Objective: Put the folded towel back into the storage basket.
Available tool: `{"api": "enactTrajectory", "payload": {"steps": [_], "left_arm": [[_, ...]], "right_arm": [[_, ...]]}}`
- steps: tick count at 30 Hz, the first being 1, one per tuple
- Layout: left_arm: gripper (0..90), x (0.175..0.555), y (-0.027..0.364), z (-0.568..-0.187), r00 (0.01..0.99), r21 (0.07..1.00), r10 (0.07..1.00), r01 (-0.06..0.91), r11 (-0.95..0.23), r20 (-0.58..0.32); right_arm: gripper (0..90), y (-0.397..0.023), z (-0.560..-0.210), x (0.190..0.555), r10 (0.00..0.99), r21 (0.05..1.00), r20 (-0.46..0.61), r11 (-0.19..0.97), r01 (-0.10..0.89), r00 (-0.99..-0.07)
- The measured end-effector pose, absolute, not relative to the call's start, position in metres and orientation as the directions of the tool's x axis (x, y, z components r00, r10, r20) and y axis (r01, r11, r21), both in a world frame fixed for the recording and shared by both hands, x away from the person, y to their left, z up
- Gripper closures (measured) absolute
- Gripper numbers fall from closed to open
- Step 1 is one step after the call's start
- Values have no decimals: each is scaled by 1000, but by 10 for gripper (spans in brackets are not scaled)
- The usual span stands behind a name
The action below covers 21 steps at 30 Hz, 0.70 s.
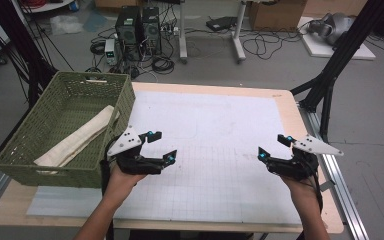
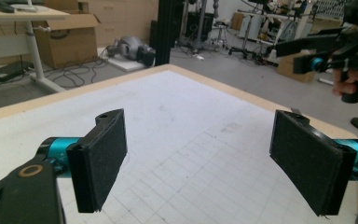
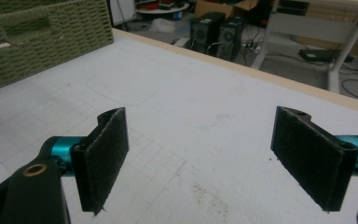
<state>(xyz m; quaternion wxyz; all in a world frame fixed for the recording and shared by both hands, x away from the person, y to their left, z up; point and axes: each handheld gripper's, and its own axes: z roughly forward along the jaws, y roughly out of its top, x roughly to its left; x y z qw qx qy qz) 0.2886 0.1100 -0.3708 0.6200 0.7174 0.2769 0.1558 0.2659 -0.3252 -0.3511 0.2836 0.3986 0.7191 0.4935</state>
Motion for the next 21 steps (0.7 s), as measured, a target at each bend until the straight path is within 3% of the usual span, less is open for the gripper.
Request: {"api": "enactTrajectory", "payload": {"steps": [9, 21], "left_arm": [[194, 287, 105, -403, 799, 969, 591, 222, -111, -116], [193, 286, 107, -417, 787, 966, 607, 230, -120, -112]], "right_arm": [[177, -332, -377, 249, 876, 937, -33, 194, 289, -481], [177, -331, -395, 246, 882, 930, -32, 199, 309, -471]]}}
